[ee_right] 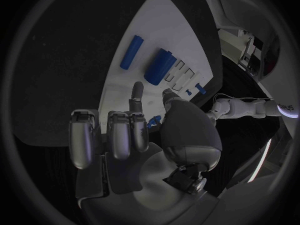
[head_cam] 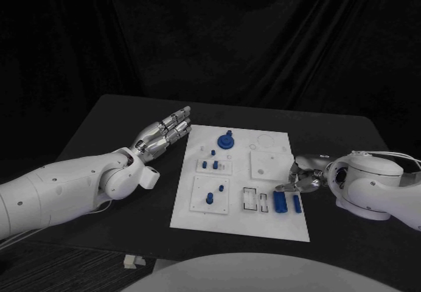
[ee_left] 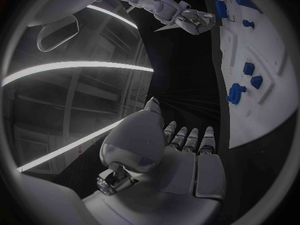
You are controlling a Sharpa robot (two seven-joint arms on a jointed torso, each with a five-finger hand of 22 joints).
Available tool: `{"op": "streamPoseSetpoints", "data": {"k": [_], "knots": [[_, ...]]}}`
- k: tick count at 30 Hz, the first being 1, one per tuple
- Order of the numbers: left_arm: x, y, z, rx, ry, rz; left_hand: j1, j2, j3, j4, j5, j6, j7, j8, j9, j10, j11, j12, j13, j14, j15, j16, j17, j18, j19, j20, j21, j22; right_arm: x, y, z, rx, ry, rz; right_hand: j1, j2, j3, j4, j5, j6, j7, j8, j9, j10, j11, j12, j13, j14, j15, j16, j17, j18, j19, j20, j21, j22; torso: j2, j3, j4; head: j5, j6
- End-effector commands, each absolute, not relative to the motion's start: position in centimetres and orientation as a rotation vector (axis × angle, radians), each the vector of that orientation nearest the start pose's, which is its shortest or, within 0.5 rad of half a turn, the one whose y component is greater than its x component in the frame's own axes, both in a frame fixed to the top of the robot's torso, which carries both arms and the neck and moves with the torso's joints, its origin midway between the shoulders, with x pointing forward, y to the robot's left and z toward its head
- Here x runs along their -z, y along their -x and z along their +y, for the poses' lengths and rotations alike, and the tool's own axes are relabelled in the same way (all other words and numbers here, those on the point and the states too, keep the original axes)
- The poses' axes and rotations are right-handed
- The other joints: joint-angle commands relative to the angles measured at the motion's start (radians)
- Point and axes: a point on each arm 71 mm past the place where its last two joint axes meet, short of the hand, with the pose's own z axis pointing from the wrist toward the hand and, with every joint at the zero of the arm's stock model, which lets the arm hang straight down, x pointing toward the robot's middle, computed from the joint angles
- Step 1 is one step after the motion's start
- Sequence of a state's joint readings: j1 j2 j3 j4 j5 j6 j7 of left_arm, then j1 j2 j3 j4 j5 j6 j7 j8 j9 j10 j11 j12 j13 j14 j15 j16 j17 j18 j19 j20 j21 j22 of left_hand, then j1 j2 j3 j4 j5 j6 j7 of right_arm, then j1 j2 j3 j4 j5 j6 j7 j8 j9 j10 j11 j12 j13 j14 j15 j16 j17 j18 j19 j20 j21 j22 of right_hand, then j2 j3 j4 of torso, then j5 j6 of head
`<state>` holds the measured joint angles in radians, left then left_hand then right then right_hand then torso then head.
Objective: Assemble the parts on the task board
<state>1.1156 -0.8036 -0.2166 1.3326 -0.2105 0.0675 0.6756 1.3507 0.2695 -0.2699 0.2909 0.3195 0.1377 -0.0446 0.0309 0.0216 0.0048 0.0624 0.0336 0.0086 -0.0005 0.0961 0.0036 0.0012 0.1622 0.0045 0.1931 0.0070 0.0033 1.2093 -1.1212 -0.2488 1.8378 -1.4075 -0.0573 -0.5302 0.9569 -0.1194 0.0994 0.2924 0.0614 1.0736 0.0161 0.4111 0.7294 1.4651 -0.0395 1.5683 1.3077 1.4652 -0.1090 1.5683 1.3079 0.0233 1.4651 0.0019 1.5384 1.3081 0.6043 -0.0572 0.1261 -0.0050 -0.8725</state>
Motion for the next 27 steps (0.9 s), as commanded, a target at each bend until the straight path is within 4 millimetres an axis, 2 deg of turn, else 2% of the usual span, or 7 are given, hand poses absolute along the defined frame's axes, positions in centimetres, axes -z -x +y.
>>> {"op": "streamPoseSetpoints", "data": {"k": [1, 15, 22, 27], "knots": [[26.9, -46.1, 22.5, 1.813, 0.807, 1.589, 0.011, 0.003, 0.006, -0.002, 0.005, -0.002, 0.009, 0.001, 0.002, 0.000, 0.006, 0.005, 0.000, 0.000, 0.006, -0.004, -0.001, 0.007, -0.003, 0.008, -0.005, 0.002, 25.6, -38.0, -26.6, -0.162, 0.046, 2.242, 0.008, -0.004, 0.001, -0.001, -0.005, 0.007, 0.000, -0.003, 0.004, 0.106, -0.006, 0.002, 0.263, 0.106, -0.008, 0.003, 0.263, -0.015, 0.091, -0.006, 0.001, 0.252, 0.000, 0.0006, -0.0011, 0.002, 0.000], [27.1, -46.1, 22.5, 1.814, 0.814, 1.605, 0.019, 0.003, 0.010, -0.005, 0.017, 0.008, 0.024, 0.004, 0.003, 0.000, 0.009, 0.005, 0.001, 0.000, 0.015, -0.004, -0.001, 0.008, -0.003, 0.017, -0.005, 0.003, 26.4, -37.8, -25.9, -0.173, 0.039, 2.246, 0.001, -0.014, -0.008, 0.001, -0.007, 0.014, -0.002, 0.002, 0.024, 0.106, -0.009, 0.002, 0.263, 0.106, -0.010, 0.003, 0.263, -0.014, 0.088, -0.007, -0.003, 0.250, -0.001, 0.0002, -0.0007, 0.003, 0.000], [27.2, -46.1, 22.5, 1.814, 0.818, 1.614, 0.022, 0.004, 0.011, -0.005, 0.020, 0.010, 0.029, 0.005, 0.003, 0.000, 0.010, 0.005, 0.001, 0.000, 0.019, -0.004, -0.001, 0.008, -0.003, 0.019, -0.005, 0.003, 26.9, -37.6, -25.7, -0.178, 0.043, 2.257, -0.002, -0.013, -0.009, 0.002, -0.007, 0.013, -0.003, 0.002, 0.027, 0.106, -0.009, 0.002, 0.263, 0.106, -0.010, 0.003, 0.263, -0.013, 0.087, -0.007, -0.006, 0.249, -0.001, 0.0001, -0.0010, 0.003, 0.000], [27.3, -46.0, 22.4, 1.815, 0.821, 1.623, 0.024, 0.004, 0.012, -0.006, 0.022, 0.013, 0.034, 0.006, 0.004, 0.000, 0.011, 0.006, 0.001, 0.000, 0.023, -0.004, -0.001, 0.007, -0.002, 0.022, -0.005, 0.004, 27.3, -37.6, -25.4, -0.184, 0.049, 2.264, -0.005, -0.003, -0.007, 0.000, -0.007, 0.014, -0.004, 0.002, 0.037, 0.106, -0.010, 0.002, 0.263, 0.106, -0.011, 0.003, 0.263, -0.012, 0.085, -0.008, -0.009, 0.248, 0.000, 0.0004, -0.0019, 0.004, 0.000]]}}
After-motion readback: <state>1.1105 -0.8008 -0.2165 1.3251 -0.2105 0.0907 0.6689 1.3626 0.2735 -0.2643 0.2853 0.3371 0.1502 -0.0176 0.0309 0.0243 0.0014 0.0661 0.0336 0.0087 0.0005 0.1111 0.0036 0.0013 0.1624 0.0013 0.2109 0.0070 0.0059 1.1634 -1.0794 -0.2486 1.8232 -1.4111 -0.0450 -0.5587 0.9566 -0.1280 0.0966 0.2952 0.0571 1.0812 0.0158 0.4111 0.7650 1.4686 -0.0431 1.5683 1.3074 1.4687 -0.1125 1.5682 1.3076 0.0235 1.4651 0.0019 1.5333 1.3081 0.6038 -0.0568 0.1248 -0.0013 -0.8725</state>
